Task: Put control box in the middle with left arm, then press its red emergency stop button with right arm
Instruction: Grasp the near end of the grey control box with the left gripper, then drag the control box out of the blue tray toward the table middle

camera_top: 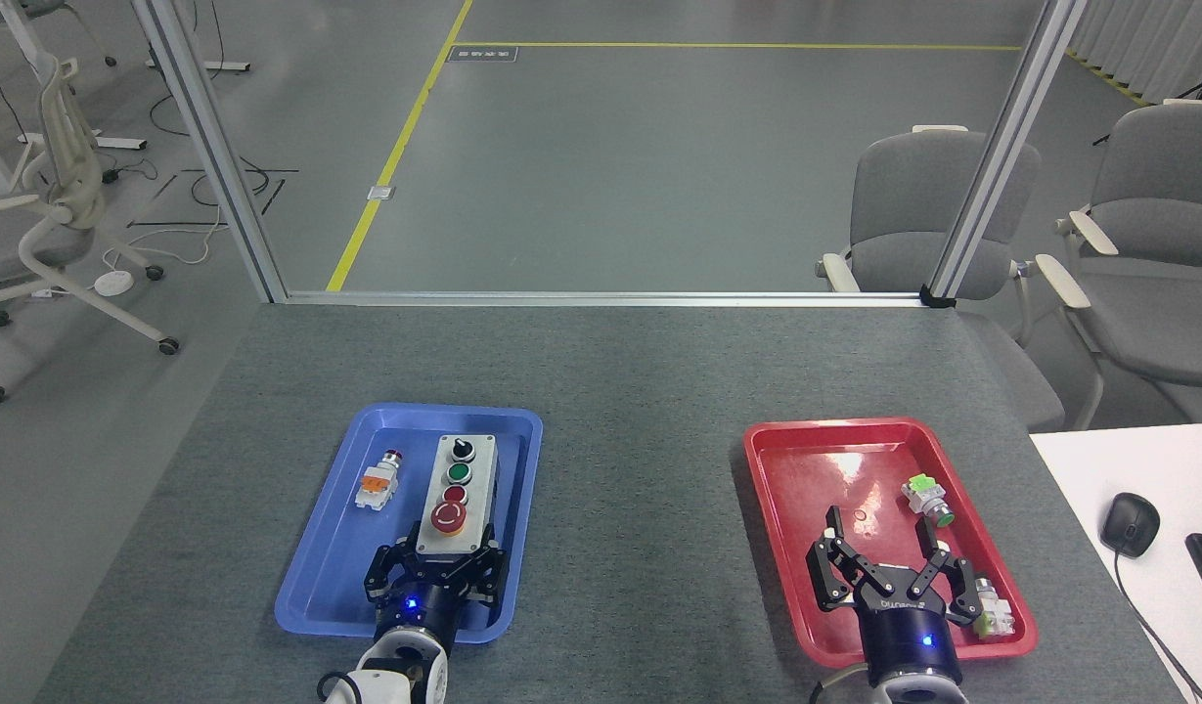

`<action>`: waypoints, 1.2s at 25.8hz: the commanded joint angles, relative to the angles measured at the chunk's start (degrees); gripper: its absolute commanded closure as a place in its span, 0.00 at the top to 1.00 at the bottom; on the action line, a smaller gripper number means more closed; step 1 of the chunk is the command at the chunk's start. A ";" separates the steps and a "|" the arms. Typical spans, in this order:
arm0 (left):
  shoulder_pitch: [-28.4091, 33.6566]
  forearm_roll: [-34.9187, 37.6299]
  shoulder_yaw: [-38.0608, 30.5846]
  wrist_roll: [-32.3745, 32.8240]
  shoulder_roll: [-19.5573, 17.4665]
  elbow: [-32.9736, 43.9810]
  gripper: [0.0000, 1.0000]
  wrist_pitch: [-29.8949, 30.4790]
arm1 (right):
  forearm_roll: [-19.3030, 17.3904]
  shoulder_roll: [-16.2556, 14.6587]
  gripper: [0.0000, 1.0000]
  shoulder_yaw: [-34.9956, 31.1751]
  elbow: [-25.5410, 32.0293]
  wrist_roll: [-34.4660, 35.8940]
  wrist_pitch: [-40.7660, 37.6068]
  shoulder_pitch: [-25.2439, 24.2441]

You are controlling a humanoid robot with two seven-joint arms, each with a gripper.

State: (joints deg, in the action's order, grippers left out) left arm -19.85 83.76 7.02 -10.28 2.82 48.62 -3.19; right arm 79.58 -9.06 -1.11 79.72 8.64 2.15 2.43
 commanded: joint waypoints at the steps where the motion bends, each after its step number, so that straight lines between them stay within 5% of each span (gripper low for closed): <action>1: -0.19 0.00 0.01 0.08 -0.01 -0.98 0.80 0.20 | -0.22 -0.08 0.98 -0.03 0.00 -0.11 -0.04 0.12; 3: -0.63 0.00 0.01 0.08 -0.27 -0.98 0.70 0.29 | -0.22 -0.08 0.98 -0.03 0.00 -0.11 -0.12 0.03; 12: -0.80 -1.58 0.01 0.17 -1.33 -0.19 0.00 0.90 | -0.40 -0.08 0.98 -0.30 0.00 -0.11 -0.21 -0.32; 22: 2.80 -4.13 -0.16 0.44 -0.36 11.76 0.00 0.38 | -0.22 -0.26 0.98 -0.65 -0.09 -0.11 -0.12 -0.50; 26: 3.06 -3.43 0.89 0.44 5.18 12.02 0.00 -2.17 | -0.22 -0.26 0.98 -0.65 -0.09 -0.20 -0.12 -0.59; 31: 2.98 -4.31 13.63 -0.09 5.00 12.29 0.00 -8.59 | -0.13 -0.26 0.98 -0.56 -0.09 -0.11 -0.21 -0.67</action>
State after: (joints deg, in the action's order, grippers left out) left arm -16.92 79.70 14.37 -10.05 7.43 60.68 -8.52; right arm 79.41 -9.36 -1.74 79.63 8.48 1.97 1.77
